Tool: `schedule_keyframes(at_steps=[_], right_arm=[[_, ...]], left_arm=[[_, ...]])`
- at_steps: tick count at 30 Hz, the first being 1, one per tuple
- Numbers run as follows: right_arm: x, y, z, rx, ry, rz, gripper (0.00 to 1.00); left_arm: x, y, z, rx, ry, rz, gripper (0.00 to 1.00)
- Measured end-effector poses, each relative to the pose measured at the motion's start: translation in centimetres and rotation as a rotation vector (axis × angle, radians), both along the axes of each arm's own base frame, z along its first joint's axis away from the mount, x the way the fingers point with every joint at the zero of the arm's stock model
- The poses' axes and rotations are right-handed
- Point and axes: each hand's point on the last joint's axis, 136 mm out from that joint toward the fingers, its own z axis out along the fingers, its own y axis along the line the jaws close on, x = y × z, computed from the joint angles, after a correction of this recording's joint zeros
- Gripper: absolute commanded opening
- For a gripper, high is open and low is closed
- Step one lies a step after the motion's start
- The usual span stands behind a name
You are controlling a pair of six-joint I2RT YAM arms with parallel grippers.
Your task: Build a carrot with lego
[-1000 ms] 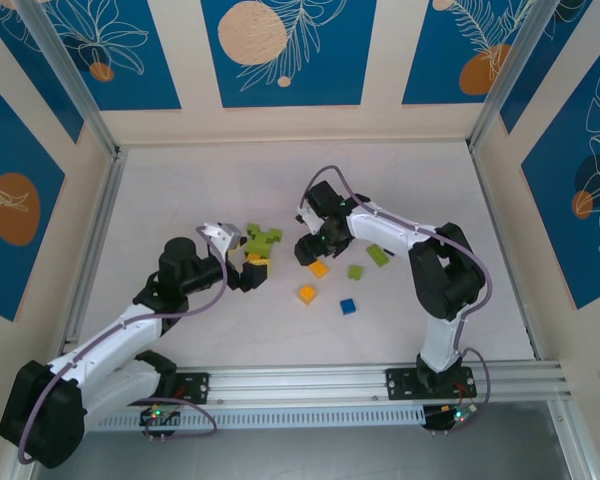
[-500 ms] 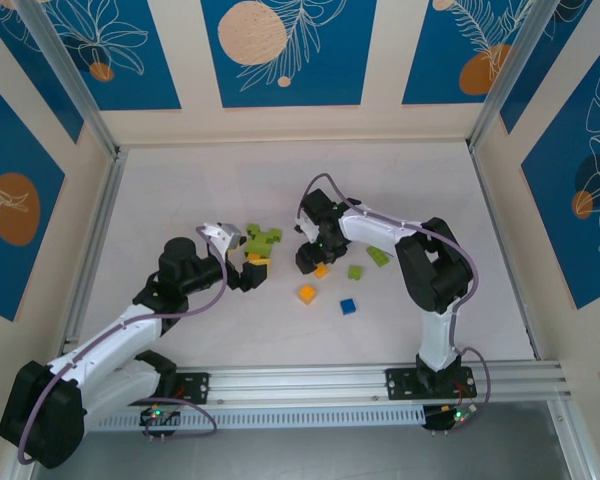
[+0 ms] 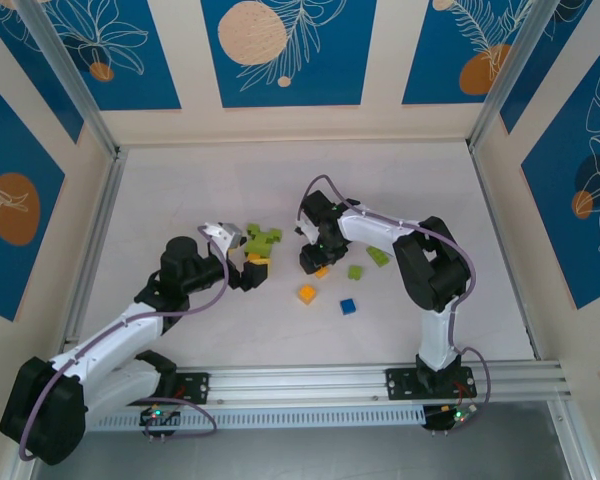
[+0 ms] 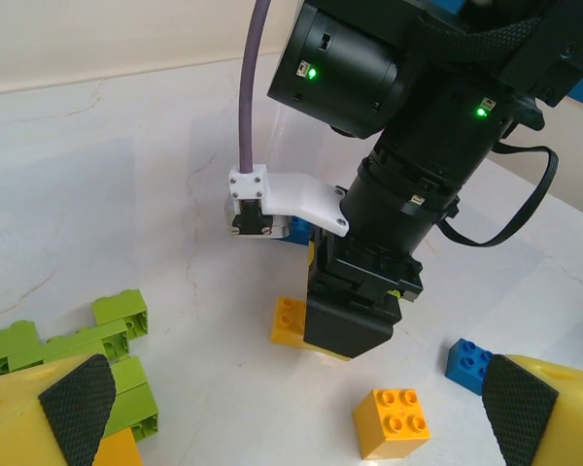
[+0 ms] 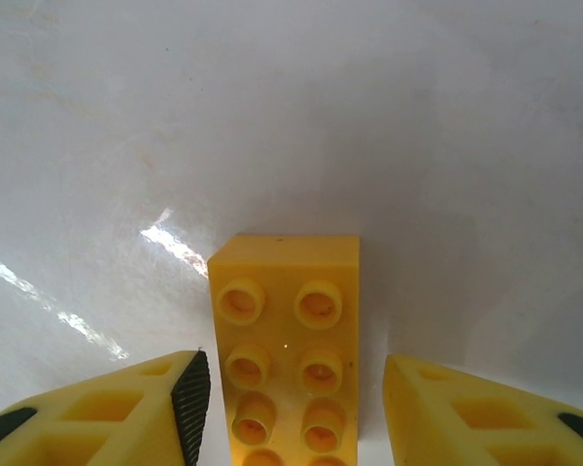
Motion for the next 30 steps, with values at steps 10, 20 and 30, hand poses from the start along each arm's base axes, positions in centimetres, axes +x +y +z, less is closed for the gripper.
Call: schedule_keyframes(at_steps=[10,20,30], right_arm=[[-0.2,-0.2,0.1,-0.003,0.015,-0.028,0.37],[-3.3,-0.1,5.5,0.039,-0.014,-0.047,0.36],[-8.4,2.4,6.6,0.029,0.025,0.07,0.36]], left_arm=[[0.1,0.0,-0.3,0.007,0.011,0.003,1.0],[0.2,0.0,-0.3,0.007,0.01,0.006,0.99],[0.2,0.0,-0.3,0.007,0.01,0.006,0.99]])
